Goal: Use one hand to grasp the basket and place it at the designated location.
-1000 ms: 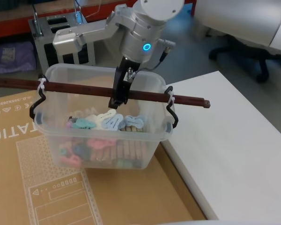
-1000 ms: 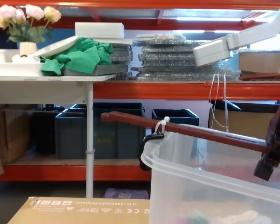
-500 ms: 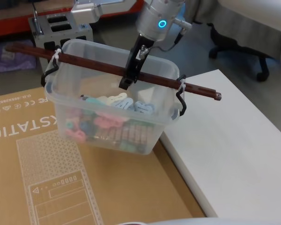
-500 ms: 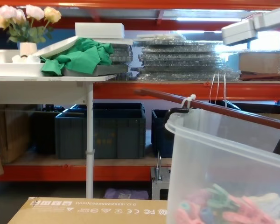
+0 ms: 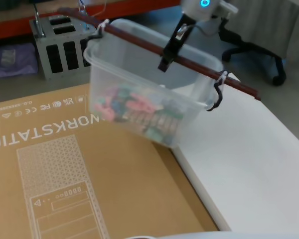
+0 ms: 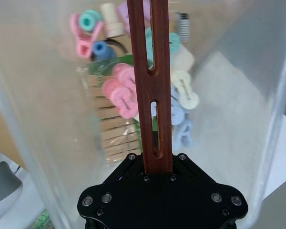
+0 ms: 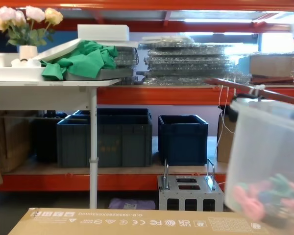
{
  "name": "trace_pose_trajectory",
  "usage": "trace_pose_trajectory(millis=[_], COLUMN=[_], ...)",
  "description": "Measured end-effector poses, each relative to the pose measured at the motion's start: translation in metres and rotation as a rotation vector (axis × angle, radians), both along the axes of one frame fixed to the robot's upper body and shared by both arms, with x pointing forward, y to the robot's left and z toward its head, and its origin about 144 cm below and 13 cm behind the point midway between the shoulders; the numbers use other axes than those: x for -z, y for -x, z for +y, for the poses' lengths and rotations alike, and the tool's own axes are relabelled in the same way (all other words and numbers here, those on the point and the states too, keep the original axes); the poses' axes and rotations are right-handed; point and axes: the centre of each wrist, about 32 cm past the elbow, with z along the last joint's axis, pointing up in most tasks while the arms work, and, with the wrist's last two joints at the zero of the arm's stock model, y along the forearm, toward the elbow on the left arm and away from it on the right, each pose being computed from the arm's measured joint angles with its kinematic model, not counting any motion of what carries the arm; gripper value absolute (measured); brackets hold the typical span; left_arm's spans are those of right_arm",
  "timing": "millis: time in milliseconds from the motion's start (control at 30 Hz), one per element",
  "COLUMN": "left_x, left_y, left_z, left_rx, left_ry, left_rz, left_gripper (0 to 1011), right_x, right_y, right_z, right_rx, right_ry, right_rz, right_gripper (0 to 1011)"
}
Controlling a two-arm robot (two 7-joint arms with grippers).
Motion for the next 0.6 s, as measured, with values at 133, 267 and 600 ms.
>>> trace_pose_trajectory(millis=[133, 267, 600], left_x=[0.000, 0.000, 0.000], left_y=[0.000, 0.000, 0.000], left_z=[0.000, 0.000, 0.000], left_rx=[-0.001, -0.001, 0.001], left_ry=[0.000, 0.000, 0.001], left_rz=[0.000, 0.000, 0.000], left_gripper=[0, 0, 0], right_x=[0.000, 0.000, 0.003], right_y=[-0.001, -0.002, -0.001], right_z=[-0.007, -0.012, -0.038], right_rx=[0.033, 0.056, 0.148], right_ry=[-0.002, -0.003, -0.004], right_rz=[0.008, 0.017, 0.034], right_gripper=[0, 0, 0])
